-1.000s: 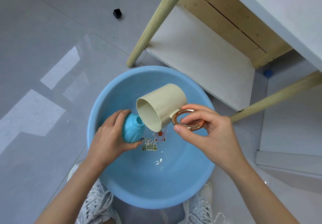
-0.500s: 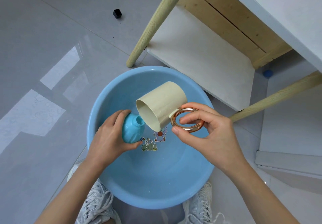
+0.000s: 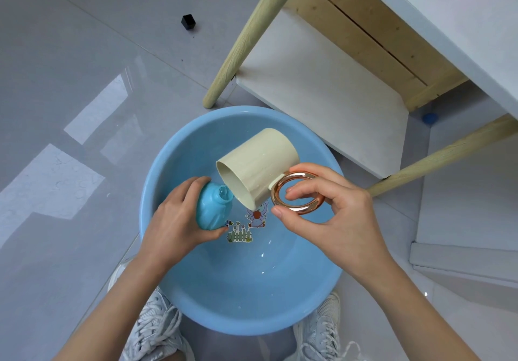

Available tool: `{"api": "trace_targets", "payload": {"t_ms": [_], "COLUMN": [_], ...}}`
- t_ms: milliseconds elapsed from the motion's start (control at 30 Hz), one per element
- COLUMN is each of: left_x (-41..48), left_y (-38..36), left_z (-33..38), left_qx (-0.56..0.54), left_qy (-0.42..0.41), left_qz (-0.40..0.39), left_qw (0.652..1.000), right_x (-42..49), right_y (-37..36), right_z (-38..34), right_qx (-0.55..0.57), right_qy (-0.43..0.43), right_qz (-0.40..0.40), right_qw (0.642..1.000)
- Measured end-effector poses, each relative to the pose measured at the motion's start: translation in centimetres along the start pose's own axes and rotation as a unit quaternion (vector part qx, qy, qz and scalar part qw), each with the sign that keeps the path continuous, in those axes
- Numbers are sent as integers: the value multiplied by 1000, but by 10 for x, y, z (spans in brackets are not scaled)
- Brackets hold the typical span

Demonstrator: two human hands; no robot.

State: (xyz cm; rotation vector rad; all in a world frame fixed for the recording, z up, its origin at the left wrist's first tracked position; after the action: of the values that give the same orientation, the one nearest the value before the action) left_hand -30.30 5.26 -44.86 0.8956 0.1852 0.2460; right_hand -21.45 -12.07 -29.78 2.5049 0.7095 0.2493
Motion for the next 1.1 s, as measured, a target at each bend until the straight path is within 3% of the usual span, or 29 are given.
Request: {"api": "trace_targets", "payload": {"t_ms": [1100], "left_x": [0], "left_y": [1], "left_z": [1], "left_qx": [2], "left_qy": [-2], "left_qz": [-1], "left_qw": [1000], "right_x": [-3], "right_y": [-4], "right_z": [-11], "right_qx": [-67], "right_qy": [61], "right_qz": [-18], "right_qw": [996]}}
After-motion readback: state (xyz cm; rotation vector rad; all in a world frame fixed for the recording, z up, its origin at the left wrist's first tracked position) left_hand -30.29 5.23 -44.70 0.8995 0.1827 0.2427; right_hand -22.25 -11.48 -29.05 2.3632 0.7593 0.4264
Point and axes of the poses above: each hand's wrist, its own x-axis towards the middle knuckle, its own y-axis out of the back of the hand, z = x × y, the point moved 6 cm from there along x, towards the middle knuckle, and after that the axes turned 8 degrees about x, right-handed, at the moved point
